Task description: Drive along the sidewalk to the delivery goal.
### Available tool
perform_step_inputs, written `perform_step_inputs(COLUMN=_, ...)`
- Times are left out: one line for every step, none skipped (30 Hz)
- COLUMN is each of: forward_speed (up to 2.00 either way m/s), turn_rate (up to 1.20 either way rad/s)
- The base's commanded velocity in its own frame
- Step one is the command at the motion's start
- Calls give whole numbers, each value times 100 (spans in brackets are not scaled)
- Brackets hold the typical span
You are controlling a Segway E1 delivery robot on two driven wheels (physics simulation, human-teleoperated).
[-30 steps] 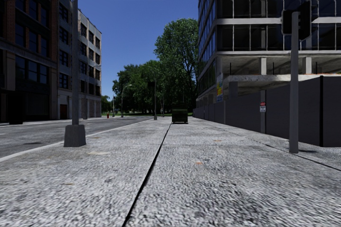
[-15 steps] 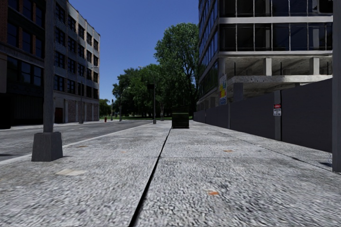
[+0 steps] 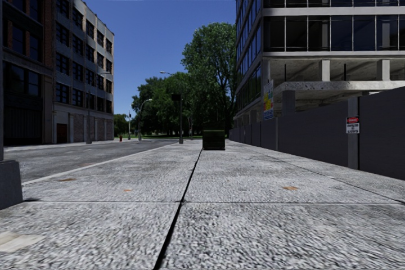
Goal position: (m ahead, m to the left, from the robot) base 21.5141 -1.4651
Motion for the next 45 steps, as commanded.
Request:
perform_step_inputs(forward_speed=200, turn_rate=0)
perform_step_inputs(forward_speed=200, turn_rate=0)
perform_step_inputs(forward_speed=200, turn_rate=0)
perform_step_inputs(forward_speed=200, turn_rate=0)
perform_step_inputs(forward_speed=200, turn_rate=-3)
perform_step_inputs(forward_speed=200, turn_rate=-23)
perform_step_inputs(forward_speed=200, turn_rate=-35)
perform_step_inputs(forward_speed=200, turn_rate=-35)
perform_step_inputs(forward_speed=200, turn_rate=-40)
perform_step_inputs(forward_speed=200, turn_rate=-57)
perform_step_inputs(forward_speed=200, turn_rate=-74)
perform_step_inputs(forward_speed=200, turn_rate=-83)
perform_step_inputs(forward_speed=200, turn_rate=-83)
perform_step_inputs(forward_speed=200, turn_rate=-86)
perform_step_inputs(forward_speed=200, turn_rate=-86)
perform_step_inputs(forward_speed=200, turn_rate=-86)
perform_step_inputs(forward_speed=200, turn_rate=-86)
perform_step_inputs(forward_speed=200, turn_rate=-86)
perform_step_inputs(forward_speed=200, turn_rate=-87)
perform_step_inputs(forward_speed=200, turn_rate=-87)
perform_step_inputs(forward_speed=200, turn_rate=-87)
perform_step_inputs(forward_speed=200, turn_rate=-87)
perform_step_inputs(forward_speed=200, turn_rate=-76)
perform_step_inputs(forward_speed=200, turn_rate=0)
perform_step_inputs(forward_speed=200, turn_rate=0)
perform_step_inputs(forward_speed=200, turn_rate=0)
perform_step_inputs(forward_speed=200, turn_rate=0)
perform_step_inputs(forward_speed=200, turn_rate=0)
perform_step_inputs(forward_speed=200, turn_rate=0)
perform_step_inputs(forward_speed=200, turn_rate=0)
perform_step_inputs(forward_speed=200, turn_rate=0)
perform_step_inputs(forward_speed=200, turn_rate=0)
perform_step_inputs(forward_speed=200, turn_rate=0)
perform_step_inputs(forward_speed=200, turn_rate=0)
perform_step_inputs(forward_speed=200, turn_rate=0)
perform_step_inputs(forward_speed=200, turn_rate=0)
perform_step_inputs(forward_speed=200, turn_rate=0)
perform_step_inputs(forward_speed=200, turn_rate=0)
perform_step_inputs(forward_speed=200, turn_rate=0)
perform_step_inputs(forward_speed=200, turn_rate=0)
perform_step_inputs(forward_speed=200, turn_rate=0)
perform_step_inputs(forward_speed=200, turn_rate=0)
perform_step_inputs(forward_speed=200, turn_rate=0)
perform_step_inputs(forward_speed=200, turn_rate=0)
perform_step_inputs(forward_speed=200, turn_rate=0)
